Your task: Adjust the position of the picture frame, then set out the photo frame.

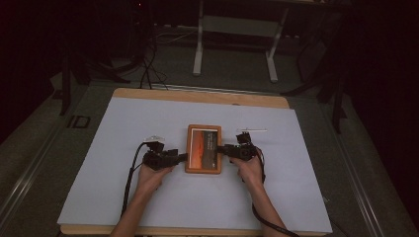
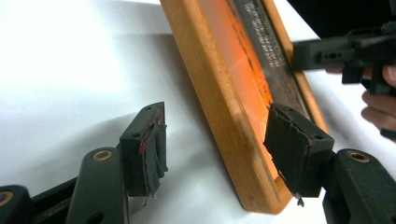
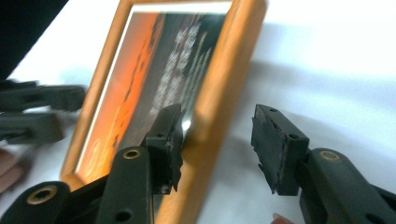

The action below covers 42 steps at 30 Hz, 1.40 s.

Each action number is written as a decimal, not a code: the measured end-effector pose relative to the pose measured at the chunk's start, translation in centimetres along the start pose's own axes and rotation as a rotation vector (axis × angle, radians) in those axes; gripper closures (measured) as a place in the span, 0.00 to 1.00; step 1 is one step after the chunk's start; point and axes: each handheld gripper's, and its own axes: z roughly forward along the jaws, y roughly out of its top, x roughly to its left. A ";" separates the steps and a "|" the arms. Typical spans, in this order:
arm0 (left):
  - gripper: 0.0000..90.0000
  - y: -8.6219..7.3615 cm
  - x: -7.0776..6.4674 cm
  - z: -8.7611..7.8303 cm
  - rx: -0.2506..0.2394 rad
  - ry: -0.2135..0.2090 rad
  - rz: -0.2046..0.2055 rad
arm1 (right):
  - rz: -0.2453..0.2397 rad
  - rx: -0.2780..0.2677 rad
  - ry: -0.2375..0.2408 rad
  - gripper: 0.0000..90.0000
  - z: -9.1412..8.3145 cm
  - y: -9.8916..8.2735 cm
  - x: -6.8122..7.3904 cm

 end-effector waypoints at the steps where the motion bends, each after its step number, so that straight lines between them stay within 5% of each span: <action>1: 0.44 0.0 -0.2 -0.2 -0.008 0.004 0.014 | -0.012 -0.012 -0.013 0.58 -0.2 0.2 0.0; 12: 0.46 -0.2 -2.0 -2.4 -0.076 0.041 0.134 | -0.160 -0.121 -0.063 0.67 -1.5 2.5 1.4; 18: 0.46 -0.5 -2.5 -3.0 -0.081 0.042 0.157 | -0.275 -0.146 -0.070 0.95 -0.6 3.4 2.7; 27: 0.46 -1.1 -3.5 -3.3 -0.087 0.054 0.182 | -0.288 -0.118 -0.083 1.00 0.8 3.6 2.6; 42: 0.45 -2.3 -5.8 -1.9 -0.025 0.084 0.262 | -0.281 -0.080 -0.138 1.00 2.3 3.5 2.4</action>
